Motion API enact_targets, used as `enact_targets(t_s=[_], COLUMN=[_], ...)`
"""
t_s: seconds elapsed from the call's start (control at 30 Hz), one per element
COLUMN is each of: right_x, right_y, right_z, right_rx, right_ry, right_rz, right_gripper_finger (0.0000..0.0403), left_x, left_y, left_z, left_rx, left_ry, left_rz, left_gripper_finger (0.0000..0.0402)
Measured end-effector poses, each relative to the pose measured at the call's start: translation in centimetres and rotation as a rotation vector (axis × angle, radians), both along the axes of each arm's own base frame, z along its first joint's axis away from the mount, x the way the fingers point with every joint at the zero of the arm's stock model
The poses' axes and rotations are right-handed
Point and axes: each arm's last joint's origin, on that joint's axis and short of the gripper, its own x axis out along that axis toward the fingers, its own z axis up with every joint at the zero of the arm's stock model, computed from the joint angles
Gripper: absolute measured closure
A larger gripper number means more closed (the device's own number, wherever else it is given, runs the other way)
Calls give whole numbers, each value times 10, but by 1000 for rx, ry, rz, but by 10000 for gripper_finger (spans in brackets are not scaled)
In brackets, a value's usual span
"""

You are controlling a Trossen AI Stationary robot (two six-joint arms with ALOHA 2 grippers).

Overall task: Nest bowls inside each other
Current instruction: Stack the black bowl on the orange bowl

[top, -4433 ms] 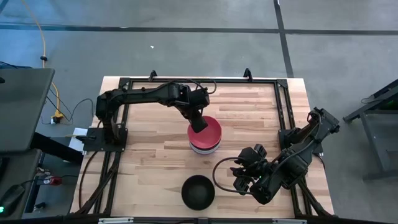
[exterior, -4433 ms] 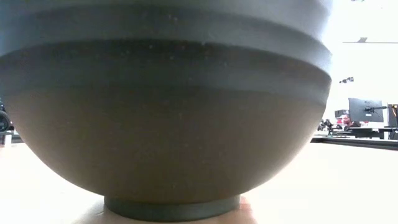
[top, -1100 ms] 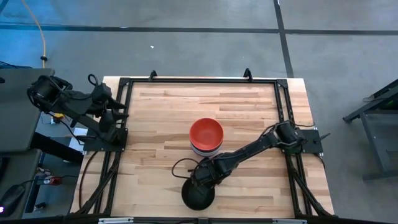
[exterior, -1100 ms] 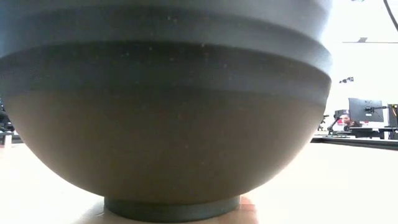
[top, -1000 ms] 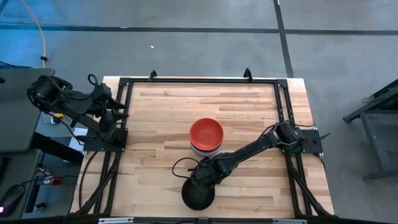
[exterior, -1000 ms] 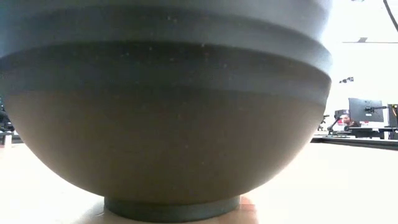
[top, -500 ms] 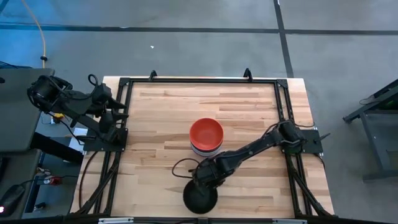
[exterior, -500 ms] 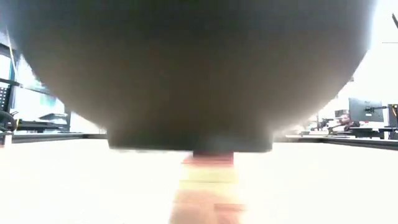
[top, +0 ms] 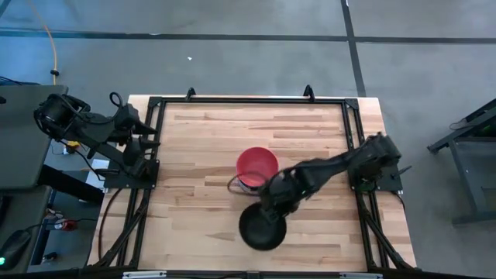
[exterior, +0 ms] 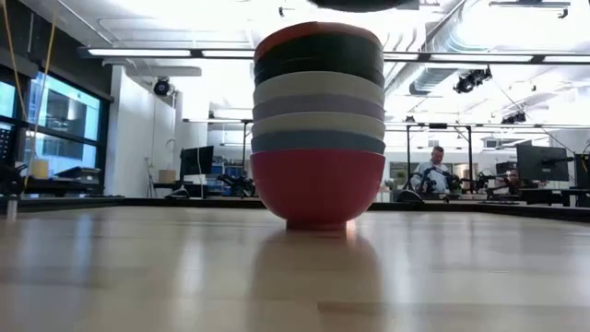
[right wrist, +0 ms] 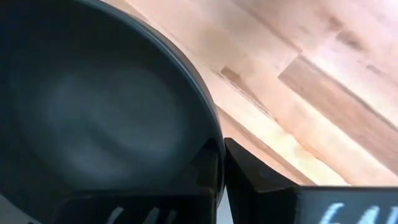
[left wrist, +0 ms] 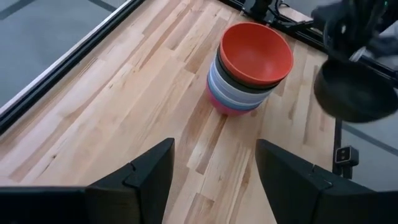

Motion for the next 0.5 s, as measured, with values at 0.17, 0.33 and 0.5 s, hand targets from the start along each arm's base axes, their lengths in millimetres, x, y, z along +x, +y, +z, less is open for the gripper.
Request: enact_targets(t_s=[0.17, 0.33, 0.5], right_x=[-16, -32, -39], right_y=[-35, -71, -101], right_z=[35, 54, 56], right_rx=[8, -36, -74], right_ry=[-97, -114, -77], right_rz=[-21, -62, -58], right_gripper_finger=[402, 403, 403], left_x=[0, 0, 0], left_y=[1, 1, 1], left_z=[0, 0, 0], left_rx=[15, 15, 9], left_ry=[-5, -5, -7], left_rz=[14, 15, 19], left_gripper_finger=[190, 190, 190])
